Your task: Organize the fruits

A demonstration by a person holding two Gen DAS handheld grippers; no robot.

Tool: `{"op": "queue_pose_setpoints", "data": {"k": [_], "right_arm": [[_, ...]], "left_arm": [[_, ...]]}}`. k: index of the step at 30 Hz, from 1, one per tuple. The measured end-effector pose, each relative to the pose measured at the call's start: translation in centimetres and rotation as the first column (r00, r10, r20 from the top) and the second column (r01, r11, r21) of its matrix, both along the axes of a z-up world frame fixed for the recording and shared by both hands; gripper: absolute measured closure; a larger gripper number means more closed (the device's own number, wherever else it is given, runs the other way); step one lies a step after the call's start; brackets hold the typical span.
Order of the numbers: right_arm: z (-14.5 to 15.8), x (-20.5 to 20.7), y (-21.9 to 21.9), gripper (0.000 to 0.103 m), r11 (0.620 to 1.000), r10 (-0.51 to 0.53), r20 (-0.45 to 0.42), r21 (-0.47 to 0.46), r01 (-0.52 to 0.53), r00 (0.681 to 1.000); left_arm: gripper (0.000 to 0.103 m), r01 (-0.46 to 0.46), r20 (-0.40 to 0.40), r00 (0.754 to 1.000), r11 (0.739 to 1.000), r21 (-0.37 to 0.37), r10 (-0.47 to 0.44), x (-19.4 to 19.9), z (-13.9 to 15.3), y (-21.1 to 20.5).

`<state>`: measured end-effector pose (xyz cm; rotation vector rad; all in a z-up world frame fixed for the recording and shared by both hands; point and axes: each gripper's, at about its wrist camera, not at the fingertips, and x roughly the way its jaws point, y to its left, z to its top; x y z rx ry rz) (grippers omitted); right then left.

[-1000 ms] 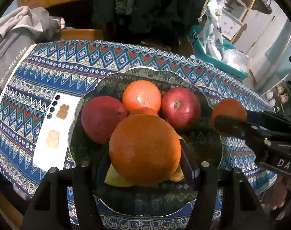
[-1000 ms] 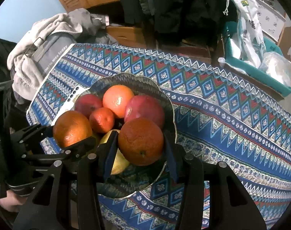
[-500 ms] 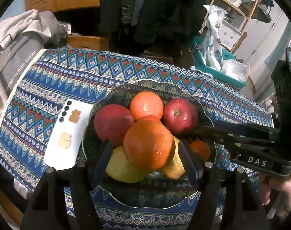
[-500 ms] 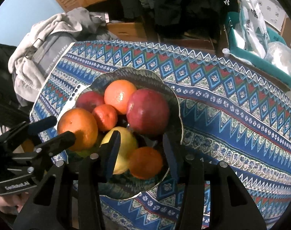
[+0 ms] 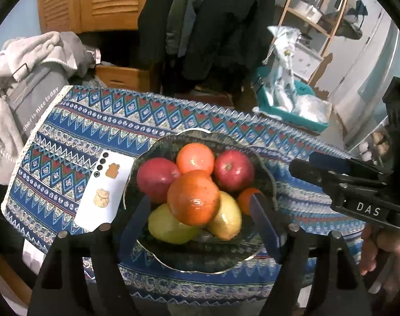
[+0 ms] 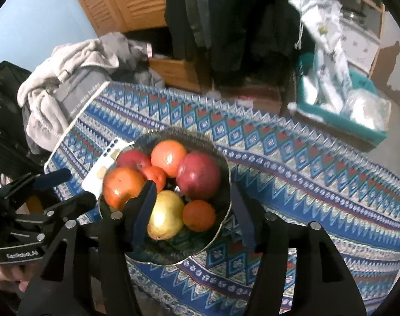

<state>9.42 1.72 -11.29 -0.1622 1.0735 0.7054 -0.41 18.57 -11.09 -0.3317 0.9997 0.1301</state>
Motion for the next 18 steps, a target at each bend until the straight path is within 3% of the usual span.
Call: {"op": "queue_pose_setpoints", "data": {"k": [18], "right_arm": [[9.5, -3.2, -4.8, 0.025, 0.995, -0.084, 0.231, 0.079, 0.067, 0.969]], "left_arm": [[0.016, 0.022, 0.188, 0.981, 0.990, 0.139, -0.048, -2.2, 8.8, -3.8]]}}
